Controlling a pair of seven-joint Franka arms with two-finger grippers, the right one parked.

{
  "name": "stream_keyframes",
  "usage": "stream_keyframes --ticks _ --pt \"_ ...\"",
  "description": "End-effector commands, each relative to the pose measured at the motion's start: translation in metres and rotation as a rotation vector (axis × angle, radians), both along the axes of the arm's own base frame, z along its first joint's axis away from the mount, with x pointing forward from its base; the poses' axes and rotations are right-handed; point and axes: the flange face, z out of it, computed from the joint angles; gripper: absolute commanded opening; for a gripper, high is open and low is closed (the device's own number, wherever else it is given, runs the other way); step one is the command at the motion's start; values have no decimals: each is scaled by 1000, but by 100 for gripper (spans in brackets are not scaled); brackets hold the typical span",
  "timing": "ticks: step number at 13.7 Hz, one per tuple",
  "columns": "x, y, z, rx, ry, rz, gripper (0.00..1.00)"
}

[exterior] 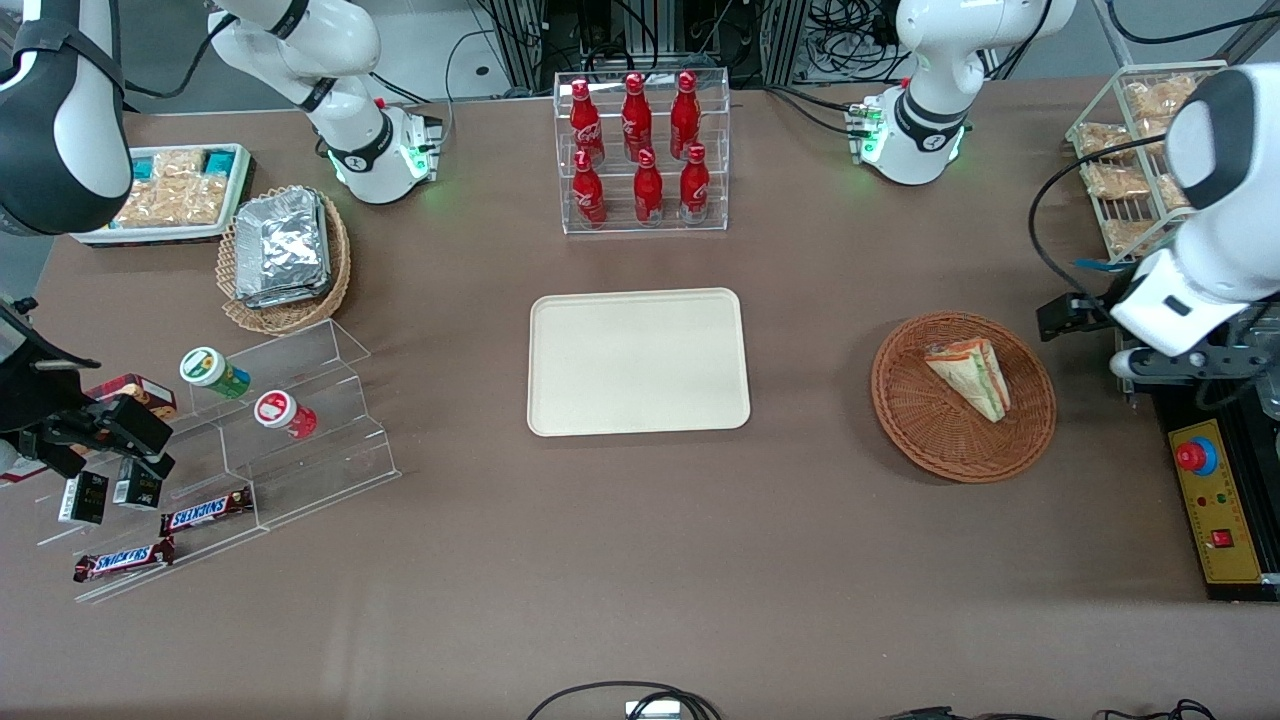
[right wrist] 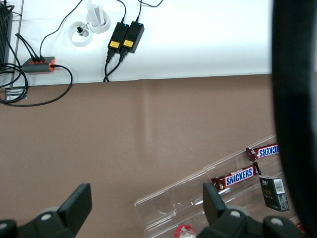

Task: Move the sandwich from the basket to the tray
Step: 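Move the left gripper down over the sandwich in the wicker basket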

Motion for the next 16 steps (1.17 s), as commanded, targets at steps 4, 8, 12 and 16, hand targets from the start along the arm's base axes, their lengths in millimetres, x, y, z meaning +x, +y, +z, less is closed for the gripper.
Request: stream_keyframes --ticks 4,8,12,16 --pt "-49 16 -83 22 -68 192 100" --pt "-62 16 -139 12 -115 315 100" --pt "-72 13 -189 -3 -133 400 100" --pt "-79 11 -222 -16 -141 425 100"
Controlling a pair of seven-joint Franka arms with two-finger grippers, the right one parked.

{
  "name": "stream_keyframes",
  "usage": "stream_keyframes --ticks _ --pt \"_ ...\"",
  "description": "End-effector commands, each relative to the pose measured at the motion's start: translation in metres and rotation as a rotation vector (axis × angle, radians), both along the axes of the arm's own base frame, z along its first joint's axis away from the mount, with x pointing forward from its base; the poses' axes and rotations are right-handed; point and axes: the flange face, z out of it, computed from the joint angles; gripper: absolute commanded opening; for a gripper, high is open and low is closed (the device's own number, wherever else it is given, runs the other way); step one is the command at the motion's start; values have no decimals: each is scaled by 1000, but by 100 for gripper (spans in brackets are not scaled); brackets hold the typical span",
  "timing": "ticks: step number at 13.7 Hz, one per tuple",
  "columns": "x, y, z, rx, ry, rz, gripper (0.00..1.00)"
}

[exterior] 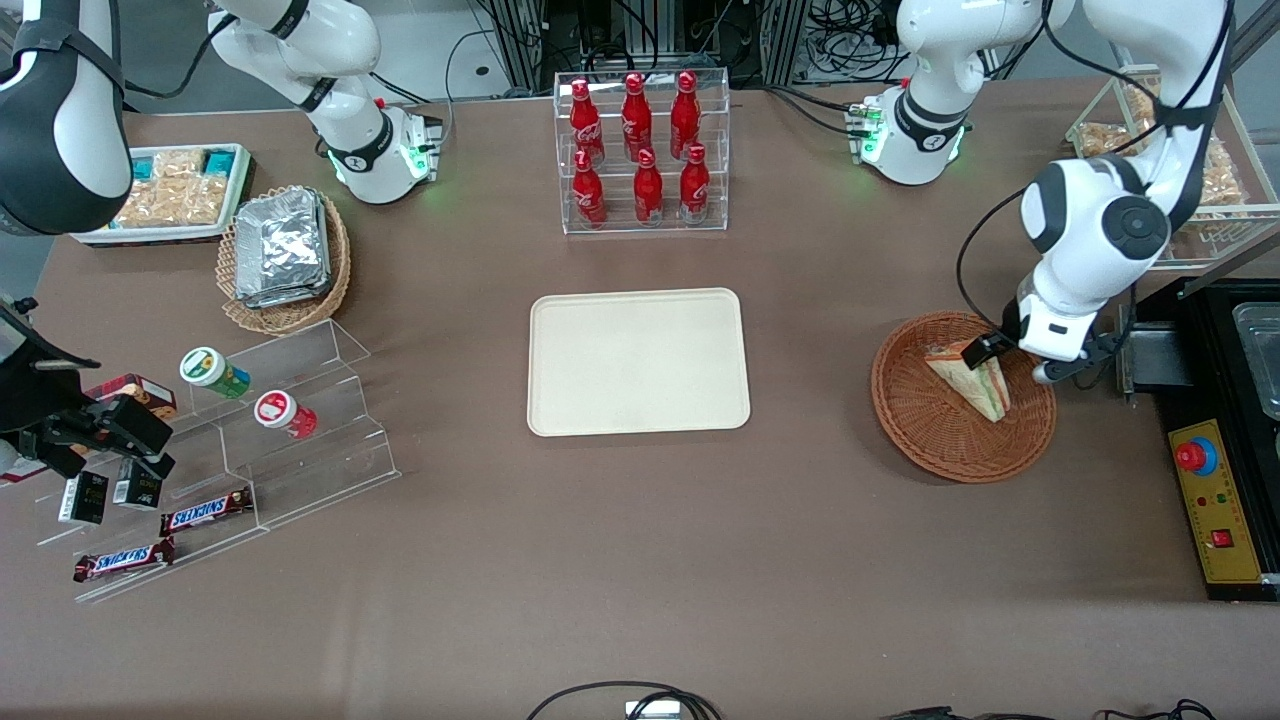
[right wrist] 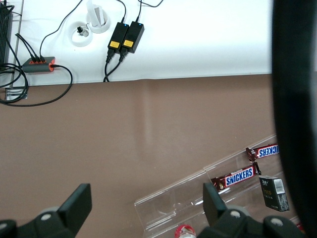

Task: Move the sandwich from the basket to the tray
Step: 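Close the left gripper on the wrapped sandwich and lift it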

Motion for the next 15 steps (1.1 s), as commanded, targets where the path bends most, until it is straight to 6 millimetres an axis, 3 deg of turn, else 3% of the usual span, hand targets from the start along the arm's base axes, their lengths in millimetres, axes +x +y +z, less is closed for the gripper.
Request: stream_keyframes --ticks 1,5,6,8,9,11,15 --pt "-4 -2 -10 0 -16 18 100" --pt "-5 -2 -23 -5 -3 43 98" --pt "-5 -4 -27 -7 -2 72 75" --pt "-3 -7 -30 -10 -6 111 5" --pt "-3 -8 -31 -11 -5 111 0" --pt "-2 -9 -29 -11 -8 114 0" --pt "2 -11 -7 -2 -12 95 0"
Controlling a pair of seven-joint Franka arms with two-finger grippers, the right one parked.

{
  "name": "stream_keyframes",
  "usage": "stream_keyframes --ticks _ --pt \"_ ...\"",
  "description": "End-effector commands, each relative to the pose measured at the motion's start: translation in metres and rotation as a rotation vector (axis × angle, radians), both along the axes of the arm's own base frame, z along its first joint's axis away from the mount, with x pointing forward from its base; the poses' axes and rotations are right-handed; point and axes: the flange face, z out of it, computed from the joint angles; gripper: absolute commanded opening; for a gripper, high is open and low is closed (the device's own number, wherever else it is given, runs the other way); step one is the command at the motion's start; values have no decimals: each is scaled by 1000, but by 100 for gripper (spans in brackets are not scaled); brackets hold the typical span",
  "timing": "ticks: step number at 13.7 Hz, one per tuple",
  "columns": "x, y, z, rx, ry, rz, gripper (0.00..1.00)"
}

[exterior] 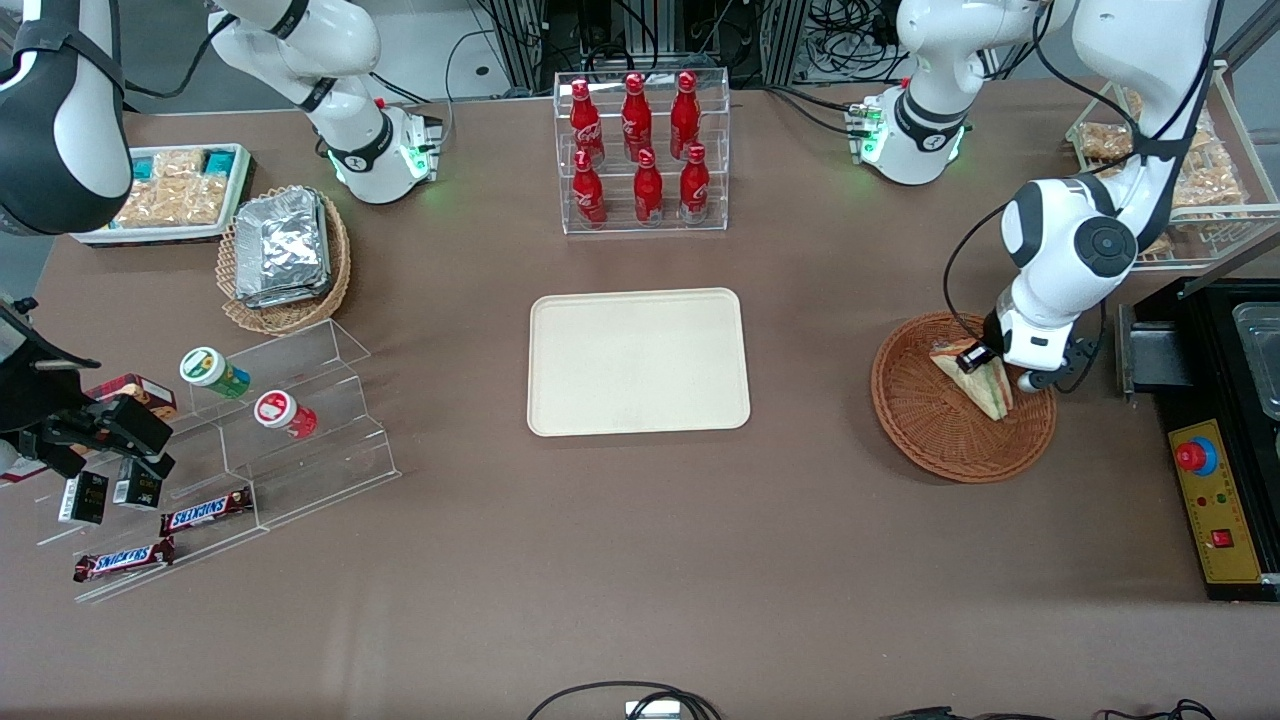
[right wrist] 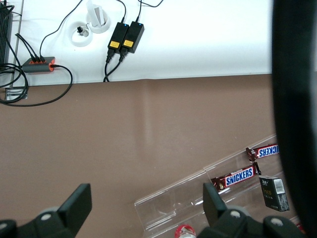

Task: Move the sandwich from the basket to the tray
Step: 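Close the left gripper on the wrapped sandwich and lift it, then carry the held sandwich from the basket over the cream tray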

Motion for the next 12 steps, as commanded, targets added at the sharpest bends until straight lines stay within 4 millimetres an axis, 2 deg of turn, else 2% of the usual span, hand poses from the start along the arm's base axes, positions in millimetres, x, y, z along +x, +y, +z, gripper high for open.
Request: stream_keyframes --ticks 1,3,6,9,12 --pt "3 -8 28 16 -8 -16 0" --pt "10 -22 50 24 5 -44 0" --pt "23 -56 89 37 14 -108 0" --pt "40 -107 128 45 38 -191 0" --pt "40 -158 142 45 47 -268 0"
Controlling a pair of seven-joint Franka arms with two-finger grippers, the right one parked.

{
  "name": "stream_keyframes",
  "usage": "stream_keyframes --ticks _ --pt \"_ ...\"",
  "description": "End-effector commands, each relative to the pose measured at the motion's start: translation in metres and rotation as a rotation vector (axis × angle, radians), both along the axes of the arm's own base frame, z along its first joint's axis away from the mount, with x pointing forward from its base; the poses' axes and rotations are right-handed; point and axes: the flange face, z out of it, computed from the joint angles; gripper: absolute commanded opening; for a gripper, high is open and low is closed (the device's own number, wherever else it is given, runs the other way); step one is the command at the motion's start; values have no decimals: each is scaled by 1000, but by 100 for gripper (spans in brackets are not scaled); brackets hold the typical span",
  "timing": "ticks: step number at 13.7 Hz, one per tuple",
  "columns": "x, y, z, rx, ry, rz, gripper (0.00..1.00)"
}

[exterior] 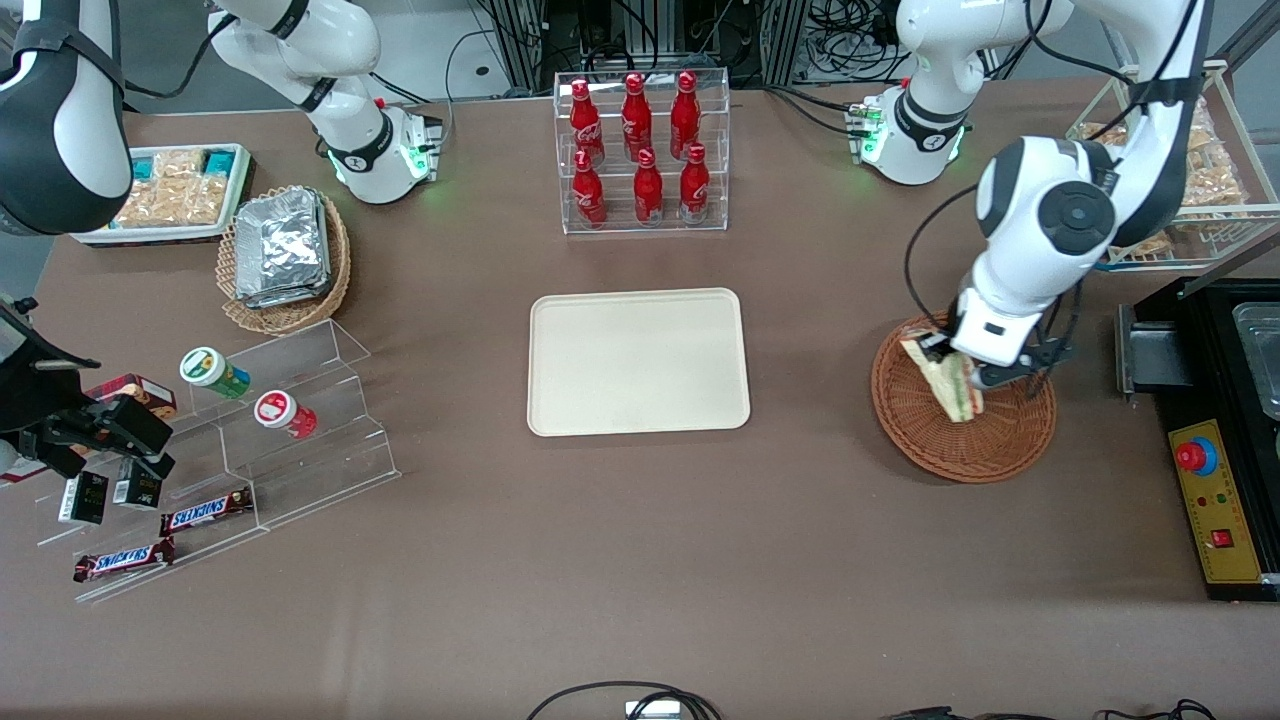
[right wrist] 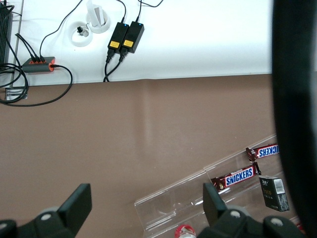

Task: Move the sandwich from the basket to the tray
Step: 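Carry the held sandwich from the basket over the cream tray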

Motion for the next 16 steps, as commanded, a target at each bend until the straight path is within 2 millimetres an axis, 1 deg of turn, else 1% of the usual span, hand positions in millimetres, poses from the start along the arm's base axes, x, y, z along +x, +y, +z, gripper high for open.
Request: stream_keyframes --ticks 1,3,4,5,6,7,9,10,12,13,14,16 --pt "0 -44 11 3 -4 -40 0" --pt "-8 -88 19 -10 -22 -102 0" --pt "-14 -109 19 2 -31 -131 0" --pt "-22 -131 15 36 -44 -152 0" --pt "-30 -156 8 61 -58 -165 0" --pt "-32 -175 -2 77 -66 -165 0" --pt "-43 -222 -26 100 -75 -212 0" --pt "-48 -240 -38 105 -77 -232 0" --pt "-60 -274 -63 113 -72 -307 0" --pt "-64 -288 -71 107 -66 -325 0" --pt "-69 -297 -80 106 -58 -346 0" --pt "-80 -311 -103 119 -47 -410 0"
